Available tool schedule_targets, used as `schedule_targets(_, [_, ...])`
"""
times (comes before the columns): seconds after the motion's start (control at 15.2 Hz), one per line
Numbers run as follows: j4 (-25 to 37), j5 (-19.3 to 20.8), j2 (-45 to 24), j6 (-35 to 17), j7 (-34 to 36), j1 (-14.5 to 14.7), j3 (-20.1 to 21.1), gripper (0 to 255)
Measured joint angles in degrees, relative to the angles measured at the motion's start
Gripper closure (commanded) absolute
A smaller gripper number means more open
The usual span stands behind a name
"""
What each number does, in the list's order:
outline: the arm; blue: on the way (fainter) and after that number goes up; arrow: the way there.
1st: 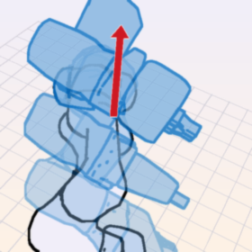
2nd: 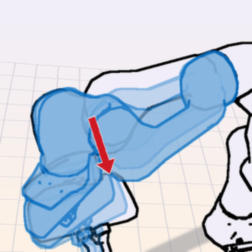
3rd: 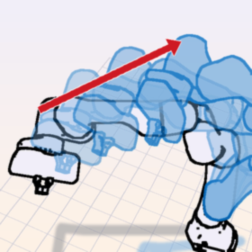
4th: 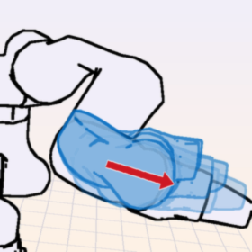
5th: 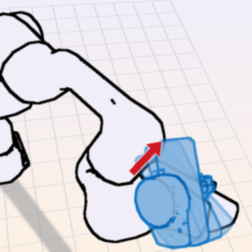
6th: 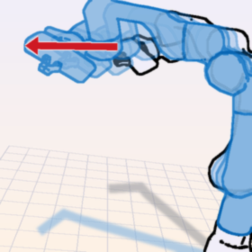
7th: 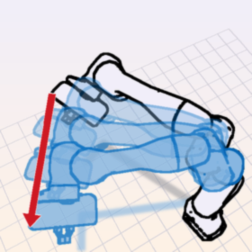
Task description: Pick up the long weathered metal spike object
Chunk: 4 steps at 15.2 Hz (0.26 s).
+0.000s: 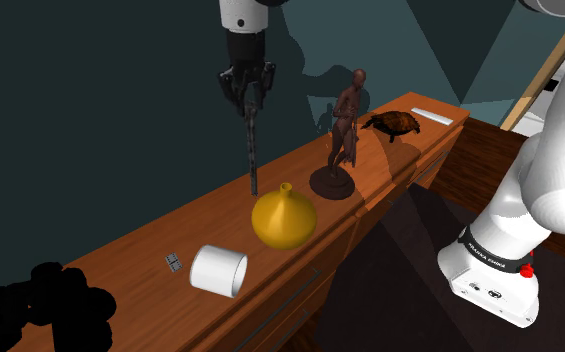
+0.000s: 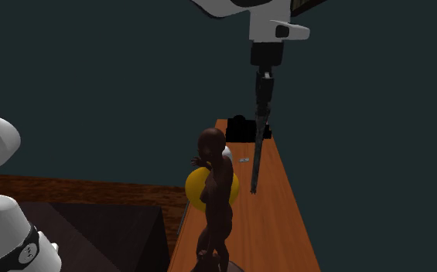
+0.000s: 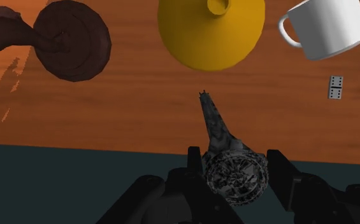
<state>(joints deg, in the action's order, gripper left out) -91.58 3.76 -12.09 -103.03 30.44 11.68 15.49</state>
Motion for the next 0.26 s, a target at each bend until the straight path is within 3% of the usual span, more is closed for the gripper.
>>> schedule_targets(0.26, [2.5,-0.1,0.1,2.6,0.0,0.1,0.1,255])
